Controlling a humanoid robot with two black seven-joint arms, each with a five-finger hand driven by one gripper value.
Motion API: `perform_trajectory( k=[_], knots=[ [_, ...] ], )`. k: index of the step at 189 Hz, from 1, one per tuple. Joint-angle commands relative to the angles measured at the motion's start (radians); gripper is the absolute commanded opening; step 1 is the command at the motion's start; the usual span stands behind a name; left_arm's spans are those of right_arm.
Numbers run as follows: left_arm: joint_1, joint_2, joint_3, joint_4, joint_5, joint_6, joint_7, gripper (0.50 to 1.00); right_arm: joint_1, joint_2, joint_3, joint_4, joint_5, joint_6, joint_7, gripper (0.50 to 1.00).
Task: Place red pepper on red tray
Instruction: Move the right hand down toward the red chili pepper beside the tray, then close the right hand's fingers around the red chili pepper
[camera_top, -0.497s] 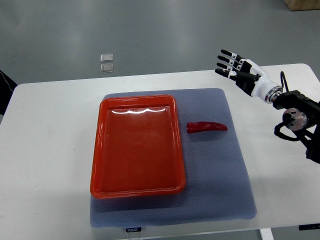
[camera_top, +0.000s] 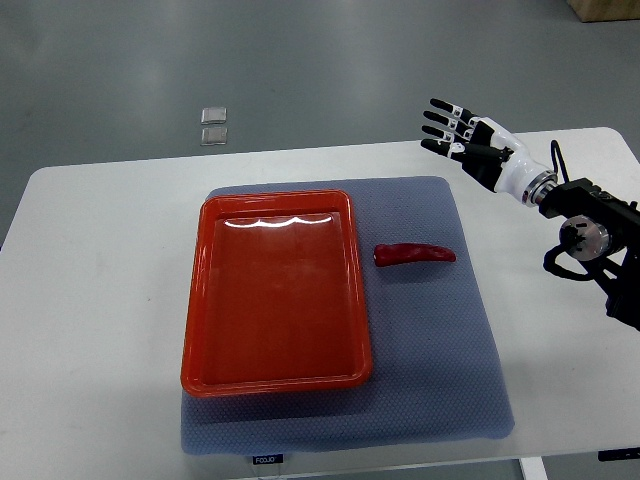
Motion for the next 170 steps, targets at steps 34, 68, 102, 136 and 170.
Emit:
perform_trajectory(
  k=[34, 68, 102, 136, 170],
  knots=[
    [0.0, 0.0, 0.003, 0.014, -0.002, 0.002, 0.0, 1.0, 0.0, -0.014, -0.058, 0.034, -0.053, 0.008, -0.005, 0.913],
    [0.0, 0.0, 0.003, 0.014, 0.0, 0.005, 0.001, 1.0, 0.019, -0.07, -0.118, 0.123, -0.348, 0.008, 0.042, 0.915],
    [0.0, 0.0, 0.002, 0.014, -0.002, 0.005, 0.0, 1.0, 0.062, -0.104, -0.198, 0.144, -0.669, 0.005, 0.124, 0.913],
    [0.0, 0.0, 0.003, 0.014, 0.0, 0.005, 0.0, 1.0, 0.117, -0.113, -0.32, 0.147, -0.847, -0.037, 0.13, 0.911],
    [0.0, 0.0, 0.002, 0.014, -0.002, 0.005, 0.0, 1.0, 0.163, -0.115, -0.469, 0.147, -0.954, -0.189, 0.13, 0.909]
  ],
)
